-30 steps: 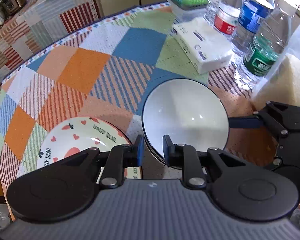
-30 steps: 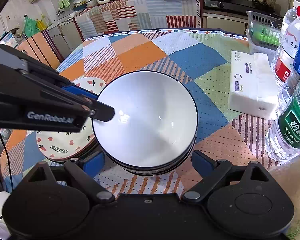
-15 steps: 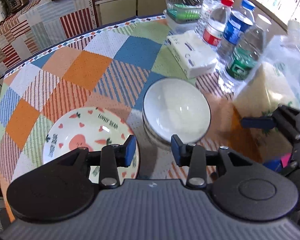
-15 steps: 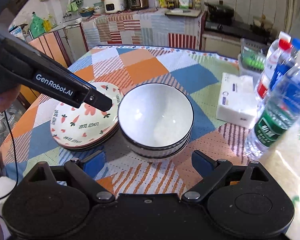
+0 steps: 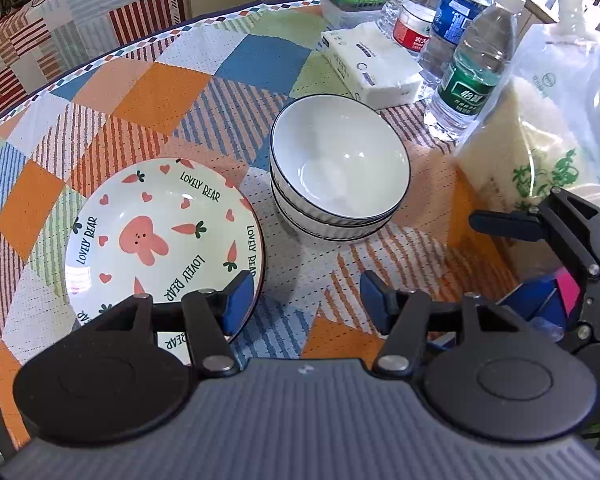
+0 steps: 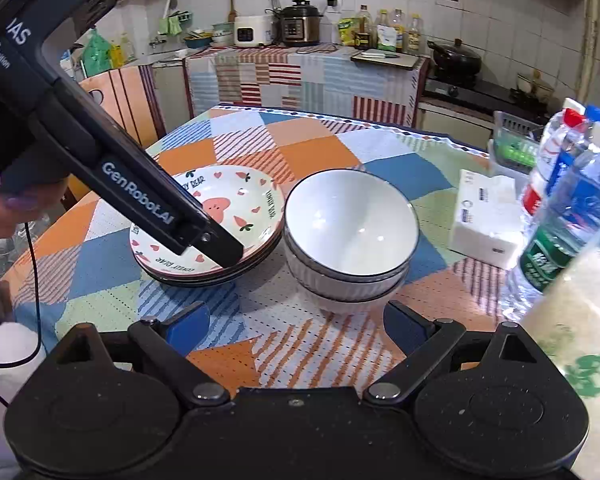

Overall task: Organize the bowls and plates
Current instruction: 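Close the left tool on the bowl stack rim while the right tool grips it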

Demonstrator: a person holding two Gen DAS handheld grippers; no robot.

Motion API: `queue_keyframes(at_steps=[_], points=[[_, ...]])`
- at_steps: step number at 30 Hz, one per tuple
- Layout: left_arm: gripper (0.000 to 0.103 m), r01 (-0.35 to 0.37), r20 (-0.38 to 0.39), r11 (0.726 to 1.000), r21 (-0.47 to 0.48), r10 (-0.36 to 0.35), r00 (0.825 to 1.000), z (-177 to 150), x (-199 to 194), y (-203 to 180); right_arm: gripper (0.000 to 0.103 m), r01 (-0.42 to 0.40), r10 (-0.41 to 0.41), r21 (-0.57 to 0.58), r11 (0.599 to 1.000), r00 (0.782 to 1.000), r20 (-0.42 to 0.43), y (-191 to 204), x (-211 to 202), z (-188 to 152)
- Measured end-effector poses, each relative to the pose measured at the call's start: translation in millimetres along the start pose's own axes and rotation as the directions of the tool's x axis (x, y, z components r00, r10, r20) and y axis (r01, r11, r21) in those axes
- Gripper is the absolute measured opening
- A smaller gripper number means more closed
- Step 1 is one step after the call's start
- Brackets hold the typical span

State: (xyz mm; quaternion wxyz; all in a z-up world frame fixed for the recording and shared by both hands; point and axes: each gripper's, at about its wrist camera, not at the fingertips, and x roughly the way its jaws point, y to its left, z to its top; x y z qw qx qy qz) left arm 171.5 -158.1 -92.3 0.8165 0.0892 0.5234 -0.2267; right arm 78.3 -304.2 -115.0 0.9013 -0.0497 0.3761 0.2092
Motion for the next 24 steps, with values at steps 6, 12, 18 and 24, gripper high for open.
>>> queue_keyframes(at_steps=[6, 12, 18, 24], points=[[0.067, 0.062, 0.130, 0.996, -0.069, -0.053, 0.990, -3, 7, 13, 0.096, -0.038, 0.039, 0.091, 0.995, 0.999, -0.004, -16, 35, -10], [0.070, 0.139, 0.213, 0.975, -0.172, -0.101, 0.972, 14, 28, 25, 0.095, 0.039, -0.030, 0.124, 0.992, 0.997, -0.068, -35, 79, -13], [0.066, 0.125, 0.194, 0.976, -0.176, -0.090, 0.977, 41, 66, 31, 0.094, 0.041, -0.036, 0.163, 0.986, 0.999, -0.033, -42, 99, -17], [0.035, 0.110, 0.109, 0.973, -0.201, -0.089, 0.990, 47, 97, 36, 0.095, 0.048, -0.050, 0.128, 0.991, 0.999, 0.012, -38, 114, -15]])
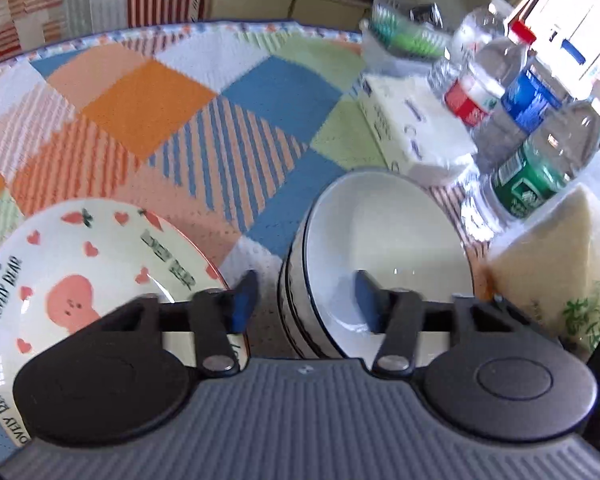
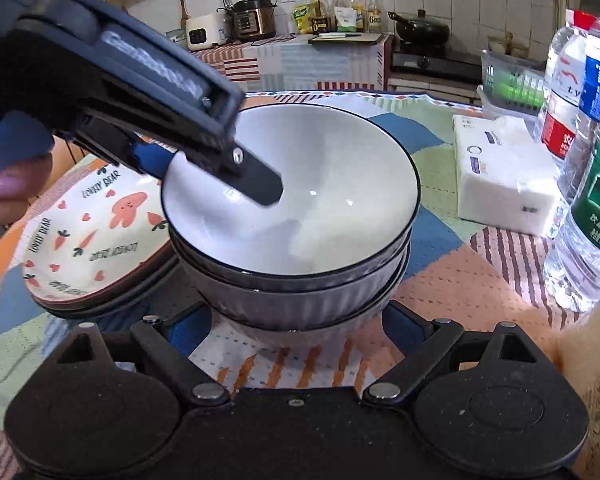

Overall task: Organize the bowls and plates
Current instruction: 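Close the left tool on the bowl stack rim while the right tool grips it, then lift the bowl stack with both tools and lower it onto the bunny-print plate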

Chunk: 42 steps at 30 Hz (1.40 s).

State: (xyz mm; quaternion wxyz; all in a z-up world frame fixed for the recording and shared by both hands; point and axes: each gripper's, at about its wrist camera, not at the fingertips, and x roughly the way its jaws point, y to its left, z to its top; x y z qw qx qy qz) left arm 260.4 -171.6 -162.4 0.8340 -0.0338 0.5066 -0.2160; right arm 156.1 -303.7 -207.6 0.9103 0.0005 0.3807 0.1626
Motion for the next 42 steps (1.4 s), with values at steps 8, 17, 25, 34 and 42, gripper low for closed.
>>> queue_keyframes(at_steps=[8, 17, 25, 34, 42], points=[[0.032, -0.008, -0.006, 1.000, 0.015, 0.008, 1.000, -3, 4, 0, 0.094, 0.008, -0.007, -0.034, 0.999, 1.000, 0.013, 0, 20, -2], [0.032, -0.049, 0.001, 0.994, 0.099, 0.050, 0.999, -10, 1, -12, 0.092, 0.016, -0.013, -0.048, 0.999, 0.999, 0.044, 3, 23, -7], [0.032, -0.050, 0.039, 0.993, 0.112, 0.046, 0.998, -13, -22, -10, 0.090, -0.007, 0.012, -0.061, 0.998, 0.996, 0.084, 6, 9, -5], [0.032, -0.078, 0.100, 0.979, 0.186, 0.060, 0.993, -11, -83, -11, 0.089, -0.020, 0.038, -0.097, 0.995, 0.983, 0.182, 28, -20, 13], [0.032, -0.135, 0.143, 0.972, 0.194, 0.108, 0.984, -13, -145, 8, 0.089, -0.058, 0.099, -0.171, 0.984, 0.965, 0.243, 66, -39, 38]])
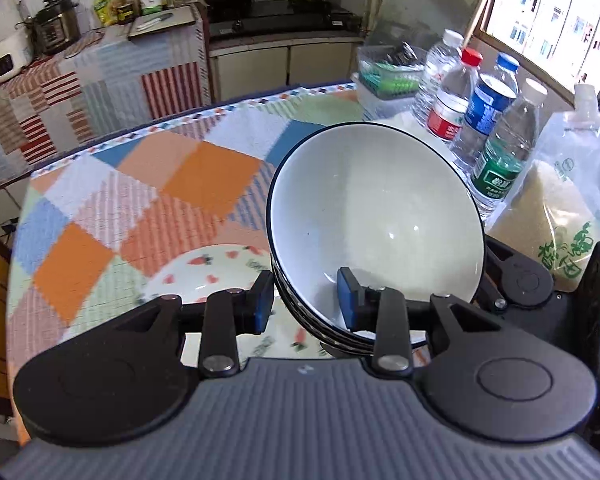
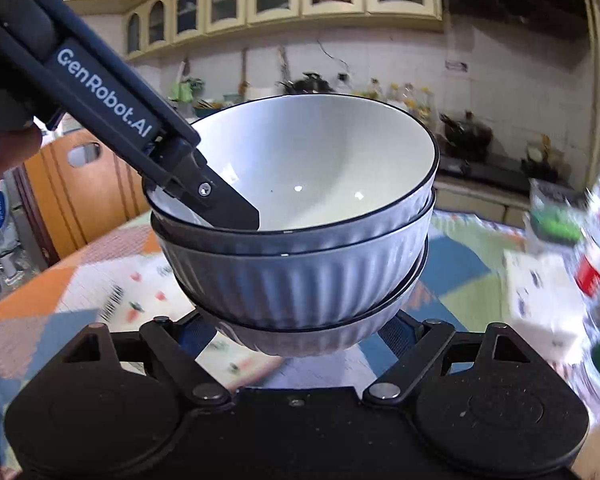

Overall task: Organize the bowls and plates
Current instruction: 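Lift the bowl stack with both tools and lower it onto the bunny-print plate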

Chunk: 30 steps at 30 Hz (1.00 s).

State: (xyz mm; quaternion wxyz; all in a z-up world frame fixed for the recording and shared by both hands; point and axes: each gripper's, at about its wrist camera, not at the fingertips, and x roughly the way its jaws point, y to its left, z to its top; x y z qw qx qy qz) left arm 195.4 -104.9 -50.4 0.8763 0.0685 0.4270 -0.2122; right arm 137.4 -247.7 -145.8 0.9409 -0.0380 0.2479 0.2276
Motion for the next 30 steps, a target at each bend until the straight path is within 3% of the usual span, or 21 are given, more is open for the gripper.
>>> queue_keyframes(at_steps=[7, 16, 30], points=[[0.032, -0.015, -0.003, 0.999, -0.032, 0.015, 1.000, -10, -34, 40, 0.089, -0.079, 0.081, -0.039, 0.996, 0.996, 0.034, 33, 8, 24], [0.032, -0.058, -0.062, 0.997, -0.047, 0.056, 0.997, -40, -14, 69, 0.089, -0.134, 0.132, -0.057, 0.989, 0.991, -0.025, 62, 34, 15], [0.032, -0.040, -0.069, 0.998, -0.041, 0.037, 0.997, -57, 36, 90, 0.089, -0.068, 0.061, -0.073, 0.995, 0.993, -0.104, 70, 70, -6]])
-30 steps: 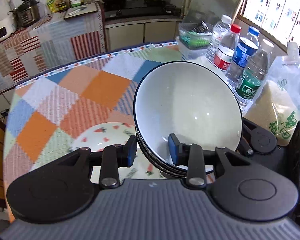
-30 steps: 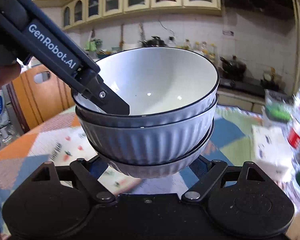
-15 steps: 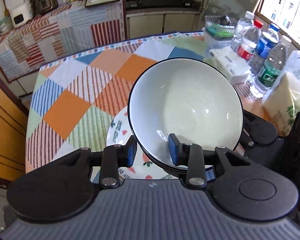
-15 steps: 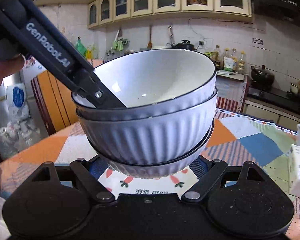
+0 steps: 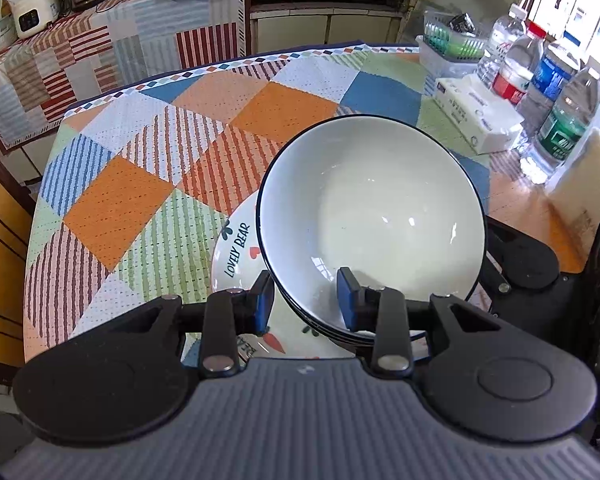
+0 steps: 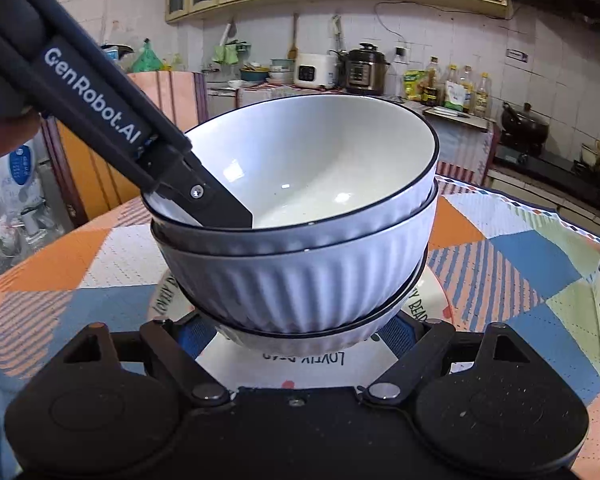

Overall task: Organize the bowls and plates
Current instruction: 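Lift the bowl stack with both tools and lower it onto the bunny-print plate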

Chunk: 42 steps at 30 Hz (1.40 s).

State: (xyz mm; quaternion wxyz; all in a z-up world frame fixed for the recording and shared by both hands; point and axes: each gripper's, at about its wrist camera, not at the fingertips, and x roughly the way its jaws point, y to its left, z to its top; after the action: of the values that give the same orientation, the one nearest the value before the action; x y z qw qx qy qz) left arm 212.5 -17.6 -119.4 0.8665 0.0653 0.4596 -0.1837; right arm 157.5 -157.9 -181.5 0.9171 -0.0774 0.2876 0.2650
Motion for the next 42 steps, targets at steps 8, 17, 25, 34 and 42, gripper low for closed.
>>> queue_keyframes(at_steps=[8, 17, 25, 34, 42], points=[[0.032, -0.042, -0.006, 0.998, 0.043, 0.043, 0.999, -1, 18, 1, 0.089, 0.018, -0.017, 0.037, 0.999, 0.999, -0.036, 0, 21, -1], [0.033, -0.059, 0.017, 0.998, -0.013, 0.059, 0.998, 0, 23, 8, 0.089, 0.020, -0.018, 0.043, 0.999, 0.999, -0.042, 1, 27, -2], [0.035, -0.061, 0.031, 0.994, -0.095, 0.064, 0.997, -2, 28, 11, 0.089, 0.042, -0.038, 0.070, 0.997, 0.997, -0.070, 4, 25, -3], [0.050, -0.094, 0.127, 0.976, -0.195, 0.120, 0.985, -14, -2, 7, 0.089, 0.099, -0.087, 0.112, 0.989, 0.991, -0.104, 8, -6, -2], [0.068, -0.095, 0.210, 0.982, -0.164, 0.129, 0.969, -20, -56, -19, 0.090, 0.219, -0.212, 0.093, 0.971, 0.974, -0.076, 2, -40, -4]])
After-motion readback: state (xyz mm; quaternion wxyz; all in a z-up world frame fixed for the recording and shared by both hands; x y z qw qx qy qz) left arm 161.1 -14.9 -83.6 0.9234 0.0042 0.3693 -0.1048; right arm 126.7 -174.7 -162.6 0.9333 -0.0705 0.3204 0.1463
